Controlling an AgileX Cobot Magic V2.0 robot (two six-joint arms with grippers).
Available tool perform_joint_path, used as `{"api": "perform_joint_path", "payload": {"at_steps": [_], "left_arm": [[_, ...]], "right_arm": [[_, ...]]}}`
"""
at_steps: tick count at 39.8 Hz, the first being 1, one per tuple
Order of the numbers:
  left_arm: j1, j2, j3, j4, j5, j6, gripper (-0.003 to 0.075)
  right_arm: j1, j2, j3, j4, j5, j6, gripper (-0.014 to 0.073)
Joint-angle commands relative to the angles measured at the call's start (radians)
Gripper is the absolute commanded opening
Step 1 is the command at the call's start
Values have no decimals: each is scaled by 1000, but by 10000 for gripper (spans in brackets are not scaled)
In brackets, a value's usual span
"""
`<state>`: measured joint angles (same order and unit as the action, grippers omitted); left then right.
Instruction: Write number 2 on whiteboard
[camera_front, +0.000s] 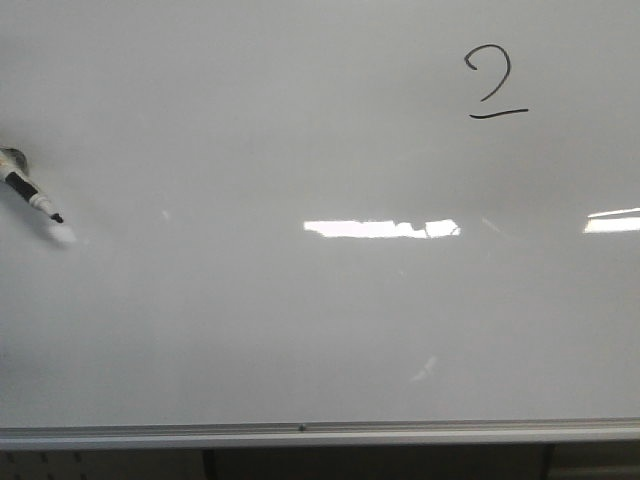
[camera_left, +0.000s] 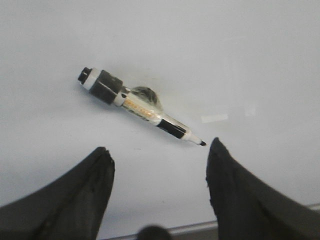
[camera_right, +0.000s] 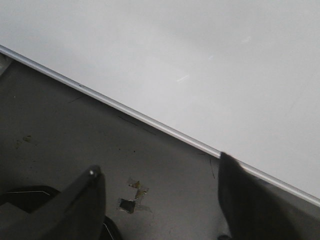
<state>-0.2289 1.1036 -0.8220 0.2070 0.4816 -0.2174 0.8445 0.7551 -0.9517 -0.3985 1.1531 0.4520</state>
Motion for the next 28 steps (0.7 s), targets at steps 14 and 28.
{"api": "perform_joint_path", "payload": {"at_steps": [14,28], "left_arm": [[-224,-359,-111,-35,454,59,407],[-225,-412,-105,-42,453,59,332]], "right_arm": [[-1,-8,59,-39,-134,15,505],[-1,-8,117,-39,-287,15,337]]}}
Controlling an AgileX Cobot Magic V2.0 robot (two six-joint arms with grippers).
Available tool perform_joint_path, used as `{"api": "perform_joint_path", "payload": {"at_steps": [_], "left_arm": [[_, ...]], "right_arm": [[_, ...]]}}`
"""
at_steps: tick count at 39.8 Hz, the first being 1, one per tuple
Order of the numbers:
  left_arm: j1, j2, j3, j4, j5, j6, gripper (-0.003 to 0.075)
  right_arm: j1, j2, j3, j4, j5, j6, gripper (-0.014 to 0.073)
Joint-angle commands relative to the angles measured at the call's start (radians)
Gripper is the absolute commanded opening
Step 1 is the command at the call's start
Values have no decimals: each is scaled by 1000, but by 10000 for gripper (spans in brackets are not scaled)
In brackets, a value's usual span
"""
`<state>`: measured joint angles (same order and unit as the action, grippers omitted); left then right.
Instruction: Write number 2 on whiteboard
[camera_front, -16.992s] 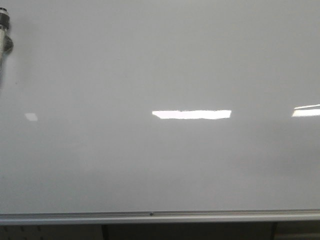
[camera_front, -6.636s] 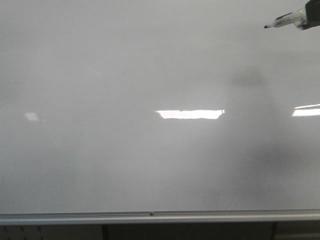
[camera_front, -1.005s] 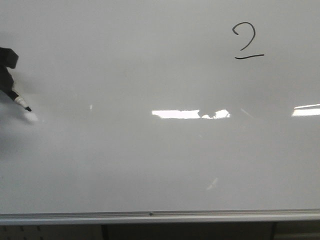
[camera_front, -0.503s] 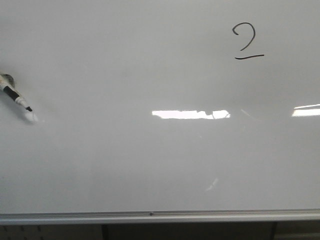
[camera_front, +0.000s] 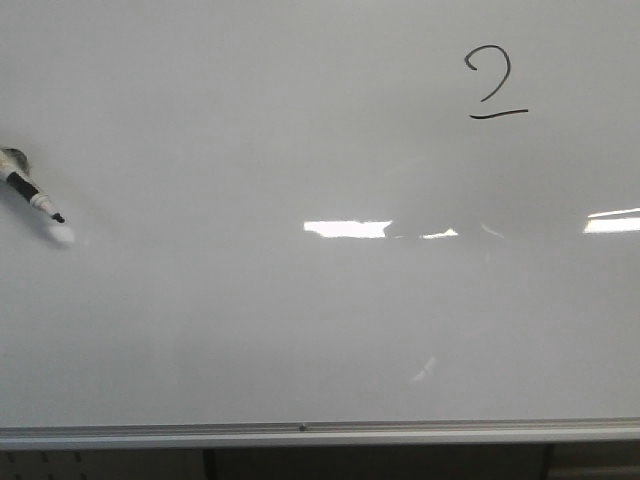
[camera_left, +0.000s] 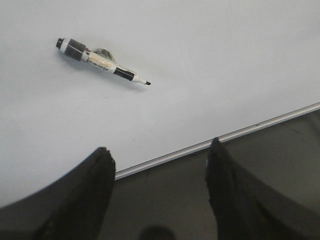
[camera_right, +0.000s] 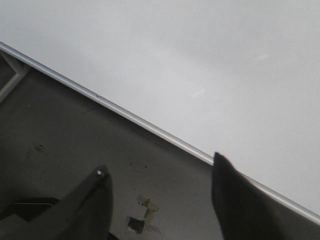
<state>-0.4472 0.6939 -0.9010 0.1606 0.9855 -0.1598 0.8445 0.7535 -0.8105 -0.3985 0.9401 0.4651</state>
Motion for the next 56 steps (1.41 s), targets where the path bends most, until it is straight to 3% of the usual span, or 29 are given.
{"api": "perform_joint_path", "payload": {"at_steps": [1,9,13,34,39,43,46,56], "left_arm": [[-7,-2,-26,4,-51,1,304],[-7,-2,-26,4,-64,1,69],[-7,-2,-26,4,-70,1,-18],[-7,-17,-19,2,-80,1,-20],[93,-81,23,-62,-85,15,-19],[206,-159,113,-176,-197,209,-19],[272,-223,216,-235,-362,368,-19],[393,-440,560,-248,-732,377,-20]], "right_arm": [[-1,-6,-24,-39,-74,1,284],[-1,-6,-24,-39,-72,1,-68],[-1,-6,-24,-39,-71,1,-71],[-1,-6,-24,-39,-66,1,-70],[-1,-6,-24,-39,-64,1,-71],[-1,-6,-24,-39,-64,1,-71],[-1,-6,-24,-39,-64,1,-71],[-1,-6,-24,-39,-64,1,-71]]}}
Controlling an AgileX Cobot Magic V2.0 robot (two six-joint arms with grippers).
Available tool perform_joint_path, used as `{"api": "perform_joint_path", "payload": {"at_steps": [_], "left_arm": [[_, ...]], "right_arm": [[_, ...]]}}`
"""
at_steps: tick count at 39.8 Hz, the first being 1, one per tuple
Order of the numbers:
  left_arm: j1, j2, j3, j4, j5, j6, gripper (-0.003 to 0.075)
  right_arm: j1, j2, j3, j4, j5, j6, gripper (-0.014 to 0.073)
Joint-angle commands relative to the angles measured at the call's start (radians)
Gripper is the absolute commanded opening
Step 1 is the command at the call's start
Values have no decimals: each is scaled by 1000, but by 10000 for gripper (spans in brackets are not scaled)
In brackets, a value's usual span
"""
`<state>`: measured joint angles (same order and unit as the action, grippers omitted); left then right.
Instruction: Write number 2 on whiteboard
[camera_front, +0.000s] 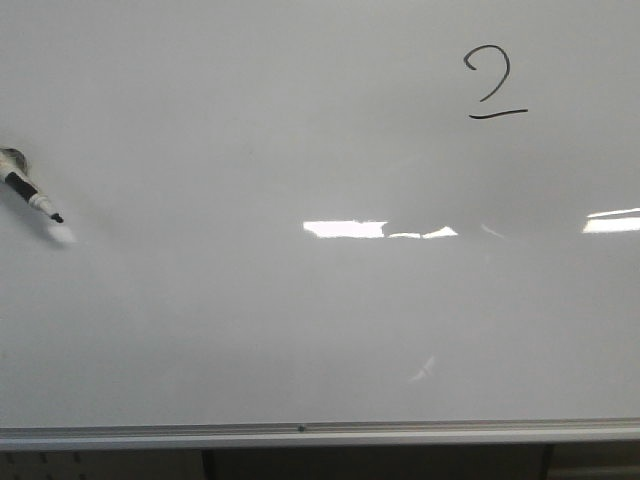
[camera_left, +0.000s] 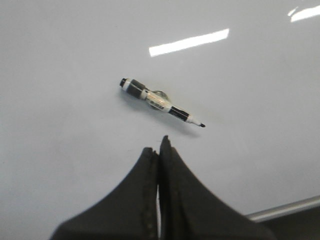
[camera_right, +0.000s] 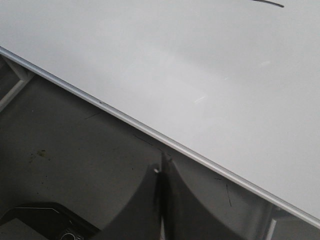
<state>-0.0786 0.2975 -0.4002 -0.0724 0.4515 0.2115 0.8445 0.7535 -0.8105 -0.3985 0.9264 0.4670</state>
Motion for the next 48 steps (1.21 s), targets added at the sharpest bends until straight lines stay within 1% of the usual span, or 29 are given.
{"api": "perform_joint_path", "payload": {"at_steps": [1,5,8,15,18,20,36,42,48], "left_arm": [[31,-66,97,-15,-242,6,-20],[53,-144,219,-16,-372,4,-20],[63,-201,295,-18,-442,-7,-20],[76,-311,400,-34,-513,-12,-20],[76,-320,429,-38,-541,-12,-19],[76,-318,427,-44,-517,-12,-20],[76,-319,427,-85,-509,-19,-20],[76,-319,427,33,-495,-177,-20],[76,-321,427,35,-499,-179,-19]], "right_arm": [[-1,-6,-24,-39,-50,-1,-71],[-1,-6,-24,-39,-50,-1,-71],[-1,-6,-24,-39,-50,-1,-71],[-1,-6,-24,-39,-50,-1,-71],[-1,-6,-24,-39,-50,-1,-71],[-1,-6,-24,-39,-49,-1,-71],[-1,-6,-24,-39,-48,-1,-71],[-1,-6,-24,-39,-48,-1,-71],[-1,-6,-24,-39,-48,-1,-71]]}}
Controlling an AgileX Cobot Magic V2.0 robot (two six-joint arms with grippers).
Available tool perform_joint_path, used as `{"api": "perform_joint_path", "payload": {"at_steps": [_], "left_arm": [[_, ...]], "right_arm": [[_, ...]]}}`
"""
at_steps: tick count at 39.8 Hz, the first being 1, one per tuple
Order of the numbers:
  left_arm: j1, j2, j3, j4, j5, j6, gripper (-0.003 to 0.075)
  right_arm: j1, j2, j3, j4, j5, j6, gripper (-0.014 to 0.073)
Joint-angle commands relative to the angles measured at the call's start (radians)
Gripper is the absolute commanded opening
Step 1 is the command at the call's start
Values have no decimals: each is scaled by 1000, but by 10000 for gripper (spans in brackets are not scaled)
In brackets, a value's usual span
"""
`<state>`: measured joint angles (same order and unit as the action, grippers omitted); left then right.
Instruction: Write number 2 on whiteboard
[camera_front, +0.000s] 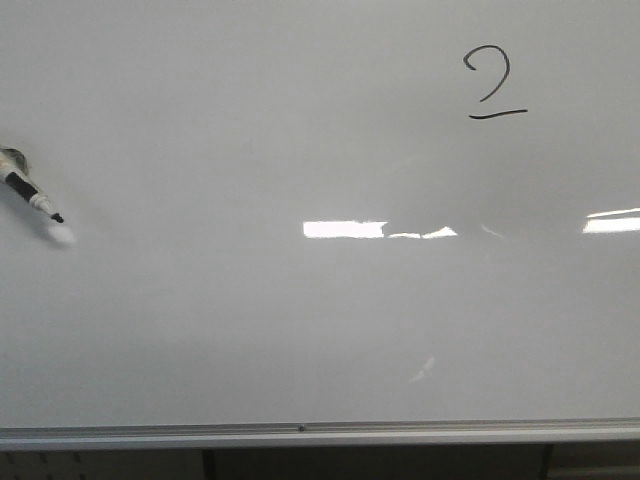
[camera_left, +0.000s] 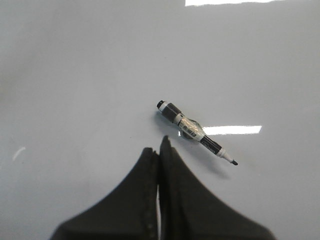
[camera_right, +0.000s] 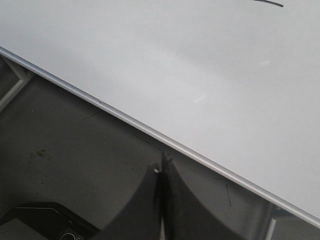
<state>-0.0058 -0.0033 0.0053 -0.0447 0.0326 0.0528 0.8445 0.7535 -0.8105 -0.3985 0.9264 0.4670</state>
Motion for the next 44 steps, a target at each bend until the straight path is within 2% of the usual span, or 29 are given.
{"api": "perform_joint_path", "payload": {"at_steps": [1,34,38,44], "left_arm": [[3,-20,22,7,-80,-21,-20],[-1,-20,22,7,-80,-21,-20],[-1,-20,22,7,-80,-21,-20],[-1,-20,22,7,-80,-21,-20]], "right_arm": [[-1,-6,-24,-39,-48,-1,-71],[-3,-24,-24,-43,-37,-1,-71],[-56,-64,-3,-36,-42,-1,-71],[-223,-184,90,-2,-124,-2,-69]]}}
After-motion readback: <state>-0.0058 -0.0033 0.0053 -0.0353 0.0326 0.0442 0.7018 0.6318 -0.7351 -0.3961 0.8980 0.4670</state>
